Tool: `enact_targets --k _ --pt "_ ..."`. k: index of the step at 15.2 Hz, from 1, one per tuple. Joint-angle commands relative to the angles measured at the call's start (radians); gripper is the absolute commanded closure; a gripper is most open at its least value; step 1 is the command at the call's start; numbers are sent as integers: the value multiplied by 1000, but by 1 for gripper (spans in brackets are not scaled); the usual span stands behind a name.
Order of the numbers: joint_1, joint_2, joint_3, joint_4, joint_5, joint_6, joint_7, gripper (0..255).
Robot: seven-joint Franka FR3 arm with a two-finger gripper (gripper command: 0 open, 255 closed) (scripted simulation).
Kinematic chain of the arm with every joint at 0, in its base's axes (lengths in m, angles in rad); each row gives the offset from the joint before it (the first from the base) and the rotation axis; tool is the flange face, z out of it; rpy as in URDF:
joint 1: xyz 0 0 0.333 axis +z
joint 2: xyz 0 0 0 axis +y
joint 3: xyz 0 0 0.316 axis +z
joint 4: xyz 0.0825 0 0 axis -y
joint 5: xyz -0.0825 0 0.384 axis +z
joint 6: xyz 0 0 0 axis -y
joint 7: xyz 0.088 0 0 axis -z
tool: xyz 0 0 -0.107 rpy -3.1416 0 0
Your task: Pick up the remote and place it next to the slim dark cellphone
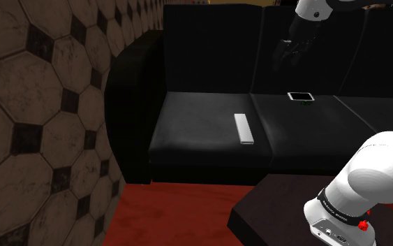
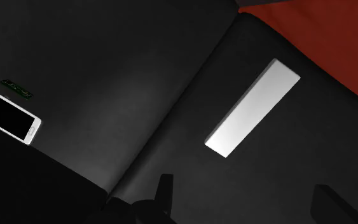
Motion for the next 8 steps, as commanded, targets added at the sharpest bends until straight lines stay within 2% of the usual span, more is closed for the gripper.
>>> enact_targets --k 1,8 --pt "0 0 0 0 0 0 0 0" --pt "-19 116 36 -124 31 169 146 0"
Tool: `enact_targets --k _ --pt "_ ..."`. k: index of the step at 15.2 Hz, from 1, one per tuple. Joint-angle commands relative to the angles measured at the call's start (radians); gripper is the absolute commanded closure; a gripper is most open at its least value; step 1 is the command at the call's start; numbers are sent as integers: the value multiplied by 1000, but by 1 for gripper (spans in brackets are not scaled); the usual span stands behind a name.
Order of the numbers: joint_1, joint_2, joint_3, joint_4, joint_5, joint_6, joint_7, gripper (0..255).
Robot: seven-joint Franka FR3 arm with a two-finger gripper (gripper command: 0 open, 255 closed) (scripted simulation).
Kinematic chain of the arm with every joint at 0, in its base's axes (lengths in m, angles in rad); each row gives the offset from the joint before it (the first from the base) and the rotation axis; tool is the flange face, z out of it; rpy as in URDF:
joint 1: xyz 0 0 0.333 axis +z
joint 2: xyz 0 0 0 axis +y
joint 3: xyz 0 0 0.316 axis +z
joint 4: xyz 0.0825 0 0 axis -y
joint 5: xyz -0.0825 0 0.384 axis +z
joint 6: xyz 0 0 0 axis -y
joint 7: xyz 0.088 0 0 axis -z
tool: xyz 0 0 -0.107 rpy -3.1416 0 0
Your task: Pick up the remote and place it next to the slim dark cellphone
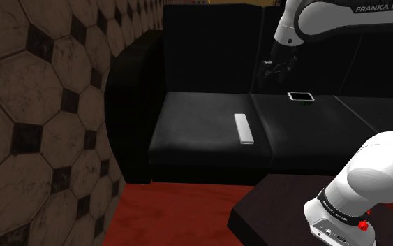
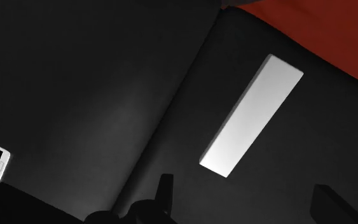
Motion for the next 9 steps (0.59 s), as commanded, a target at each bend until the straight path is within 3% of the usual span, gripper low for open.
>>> enact_targets --k 1,9 --pt "-5 42 10 -29 9 52 42 0" --pt "-17 254 46 -99 46 256 199 0"
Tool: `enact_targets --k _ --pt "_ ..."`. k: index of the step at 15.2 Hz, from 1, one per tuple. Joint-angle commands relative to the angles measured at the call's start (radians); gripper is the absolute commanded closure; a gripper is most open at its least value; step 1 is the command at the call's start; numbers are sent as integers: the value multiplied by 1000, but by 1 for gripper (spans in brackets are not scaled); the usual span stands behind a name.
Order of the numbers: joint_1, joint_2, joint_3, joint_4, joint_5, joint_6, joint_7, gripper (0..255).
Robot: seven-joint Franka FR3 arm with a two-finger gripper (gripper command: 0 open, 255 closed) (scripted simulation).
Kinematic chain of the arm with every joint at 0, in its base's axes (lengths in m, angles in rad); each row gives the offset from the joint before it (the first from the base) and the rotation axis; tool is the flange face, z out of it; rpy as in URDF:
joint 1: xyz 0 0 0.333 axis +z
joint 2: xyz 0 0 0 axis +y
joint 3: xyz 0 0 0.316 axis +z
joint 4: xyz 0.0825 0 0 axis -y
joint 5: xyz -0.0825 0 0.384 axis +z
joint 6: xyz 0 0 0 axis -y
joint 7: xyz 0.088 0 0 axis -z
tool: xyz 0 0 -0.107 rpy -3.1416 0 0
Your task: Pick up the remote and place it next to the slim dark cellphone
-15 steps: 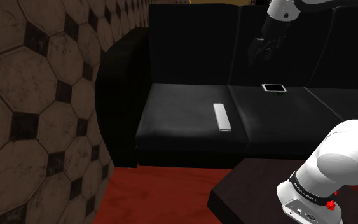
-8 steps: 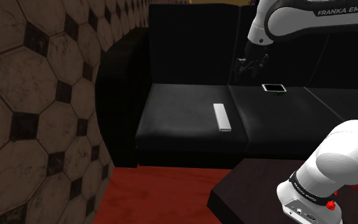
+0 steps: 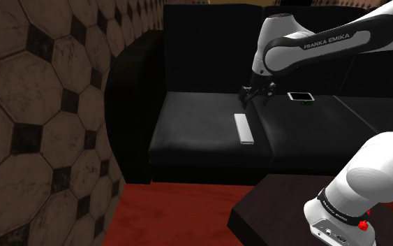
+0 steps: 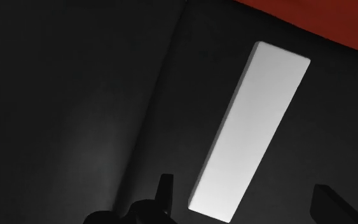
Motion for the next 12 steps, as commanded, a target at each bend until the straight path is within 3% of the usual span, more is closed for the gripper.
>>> enact_targets --k 1,5,12 --pt "-2 70 9 -5 10 57 41 0" --pt "-5 204 23 -8 28 157 113 0" --pt "-7 263 23 -45 24 252 119 0"
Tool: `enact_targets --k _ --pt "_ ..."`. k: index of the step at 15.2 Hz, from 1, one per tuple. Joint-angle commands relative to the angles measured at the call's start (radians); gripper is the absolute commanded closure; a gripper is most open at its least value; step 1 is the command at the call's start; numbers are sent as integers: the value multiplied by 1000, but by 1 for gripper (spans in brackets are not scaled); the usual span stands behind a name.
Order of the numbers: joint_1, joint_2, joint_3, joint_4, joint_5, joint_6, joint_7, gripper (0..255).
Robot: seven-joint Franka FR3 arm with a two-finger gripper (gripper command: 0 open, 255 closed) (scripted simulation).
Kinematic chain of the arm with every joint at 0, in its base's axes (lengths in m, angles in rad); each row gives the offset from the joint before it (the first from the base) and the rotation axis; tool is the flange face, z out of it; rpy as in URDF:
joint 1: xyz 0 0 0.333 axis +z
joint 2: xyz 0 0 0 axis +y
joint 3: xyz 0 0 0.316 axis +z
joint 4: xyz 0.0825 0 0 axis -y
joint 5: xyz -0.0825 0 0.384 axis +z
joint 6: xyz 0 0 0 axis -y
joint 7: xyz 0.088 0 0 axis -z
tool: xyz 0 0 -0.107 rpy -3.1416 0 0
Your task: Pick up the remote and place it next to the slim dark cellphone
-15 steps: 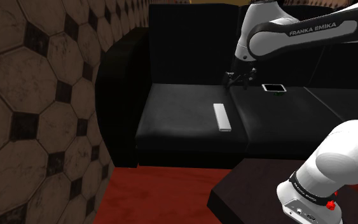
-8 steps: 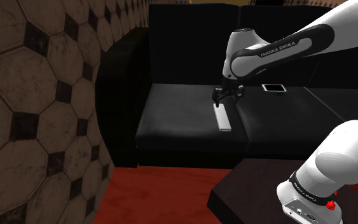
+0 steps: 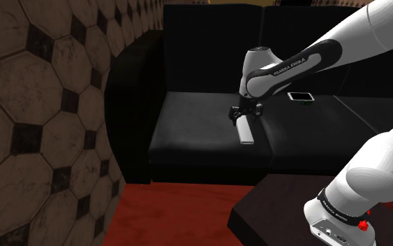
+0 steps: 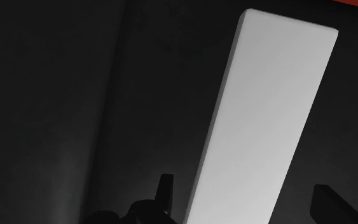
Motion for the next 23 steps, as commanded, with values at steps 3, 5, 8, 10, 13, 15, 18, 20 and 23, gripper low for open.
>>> enact_targets --k 3,5,8,10,13,15,18,20,23 --pt "-1 30 0 -13 -3 43 2 0" --pt "-1 30 0 -13 -3 43 2 0" --pt "-1 30 0 -13 -3 43 2 0" --pt "-1 30 0 -13 -3 43 2 255" --pt "-1 30 0 -13 -3 43 2 255" --pt "-1 30 0 -13 -3 43 2 255" --pt "-1 30 0 -13 -3 43 2 255" --pt "-1 20 0 -8 -2 28 1 255" --pt "0 -9 -1 9 1 -18 -2 255"
